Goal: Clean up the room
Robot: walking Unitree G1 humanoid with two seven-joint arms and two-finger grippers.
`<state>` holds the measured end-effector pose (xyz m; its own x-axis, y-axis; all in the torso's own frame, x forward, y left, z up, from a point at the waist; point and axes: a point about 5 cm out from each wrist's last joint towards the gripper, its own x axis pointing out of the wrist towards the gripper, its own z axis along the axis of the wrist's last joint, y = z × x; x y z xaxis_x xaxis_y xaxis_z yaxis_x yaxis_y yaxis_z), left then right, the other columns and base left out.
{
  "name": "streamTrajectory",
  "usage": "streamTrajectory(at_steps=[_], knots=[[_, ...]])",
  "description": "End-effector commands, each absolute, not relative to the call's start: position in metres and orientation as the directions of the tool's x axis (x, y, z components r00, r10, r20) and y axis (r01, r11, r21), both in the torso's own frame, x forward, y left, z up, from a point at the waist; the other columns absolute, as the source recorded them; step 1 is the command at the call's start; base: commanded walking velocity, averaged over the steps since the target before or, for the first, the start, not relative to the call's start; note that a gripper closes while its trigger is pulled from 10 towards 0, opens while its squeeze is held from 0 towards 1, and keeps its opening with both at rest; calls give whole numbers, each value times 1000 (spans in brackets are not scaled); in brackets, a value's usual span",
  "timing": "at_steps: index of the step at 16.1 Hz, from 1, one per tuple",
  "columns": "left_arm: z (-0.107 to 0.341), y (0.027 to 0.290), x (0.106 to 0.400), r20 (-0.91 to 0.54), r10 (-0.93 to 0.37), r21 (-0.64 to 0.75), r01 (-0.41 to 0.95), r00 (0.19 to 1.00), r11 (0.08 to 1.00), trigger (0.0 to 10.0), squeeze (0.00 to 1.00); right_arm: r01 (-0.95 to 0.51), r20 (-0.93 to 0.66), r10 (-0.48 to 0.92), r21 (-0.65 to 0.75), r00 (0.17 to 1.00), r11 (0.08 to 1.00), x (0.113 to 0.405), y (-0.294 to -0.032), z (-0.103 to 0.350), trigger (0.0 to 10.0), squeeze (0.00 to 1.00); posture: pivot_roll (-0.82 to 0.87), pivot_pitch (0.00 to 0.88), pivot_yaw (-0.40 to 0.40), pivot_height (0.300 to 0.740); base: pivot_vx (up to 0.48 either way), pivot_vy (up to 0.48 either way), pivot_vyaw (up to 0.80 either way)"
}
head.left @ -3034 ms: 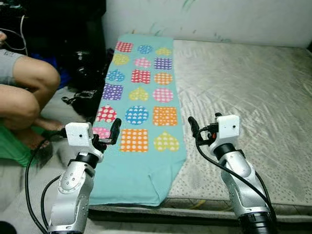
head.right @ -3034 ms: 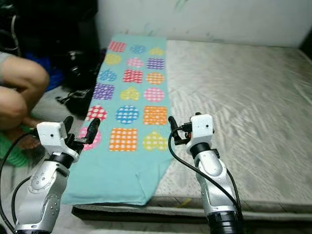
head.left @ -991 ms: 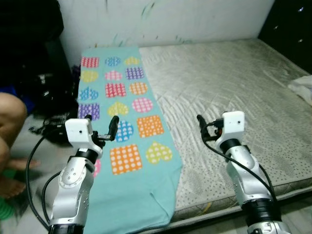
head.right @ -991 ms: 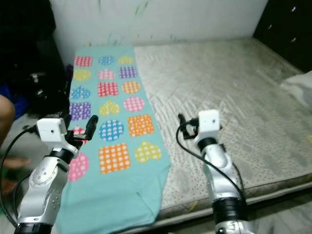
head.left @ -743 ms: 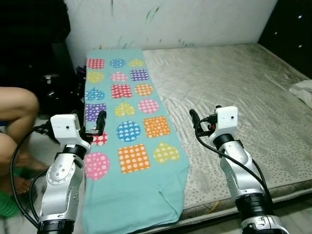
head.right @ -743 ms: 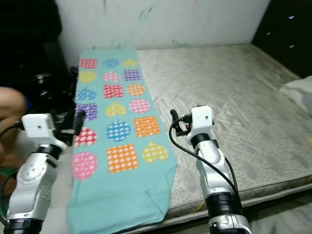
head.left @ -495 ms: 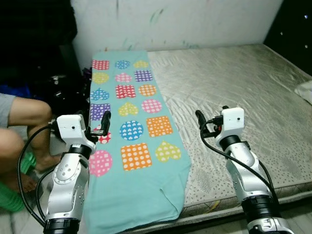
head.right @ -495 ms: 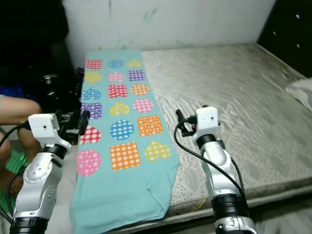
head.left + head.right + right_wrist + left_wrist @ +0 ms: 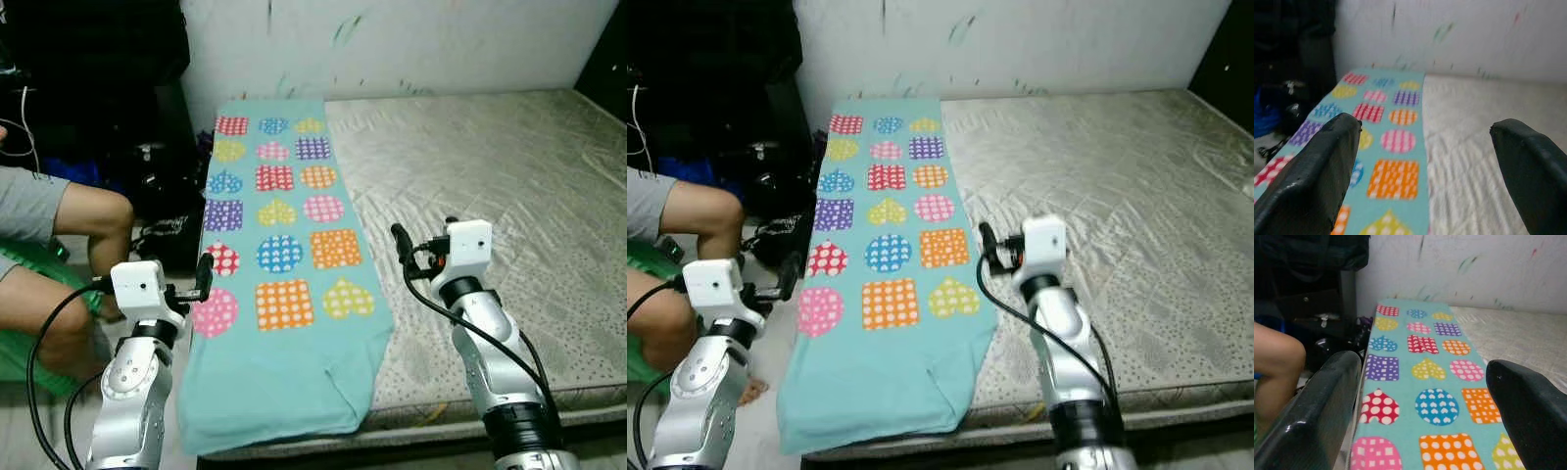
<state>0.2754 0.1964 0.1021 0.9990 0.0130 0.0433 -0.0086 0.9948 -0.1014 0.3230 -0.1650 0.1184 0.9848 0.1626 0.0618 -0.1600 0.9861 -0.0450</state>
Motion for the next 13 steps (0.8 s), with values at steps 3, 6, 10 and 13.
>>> streamTrajectory(at_steps=[3, 6, 10, 13], knots=[[110, 190, 277, 70, 8, -90, -2, 998, 996, 10000, 0, -250, 62, 251, -26, 966, 968, 314, -149, 123, 10000, 0, -44, 134, -48, 740, 0, 0, 0], [106, 195, 264, 50, 30, -94, -25, 998, 995, 10000, 0, -280, 35, 281, -11, 959, 960, 304, -142, 115, 10000, 0, -35, 173, -35, 725, 0, 0, 0], [104, 196, 260, 32, 22, -89, -19, 999, 996, 10000, 0, -291, 16, 291, 11, 957, 957, 296, -135, 113, 10000, 0, -42, 199, -29, 680, 0, 0, 0], [105, 191, 263, 31, 30, -89, -27, 999, 996, 10000, 0, -292, 17, 292, 9, 956, 956, 299, -138, 115, 10000, 0, -46, 196, -30, 640, 0, 0, 0]])
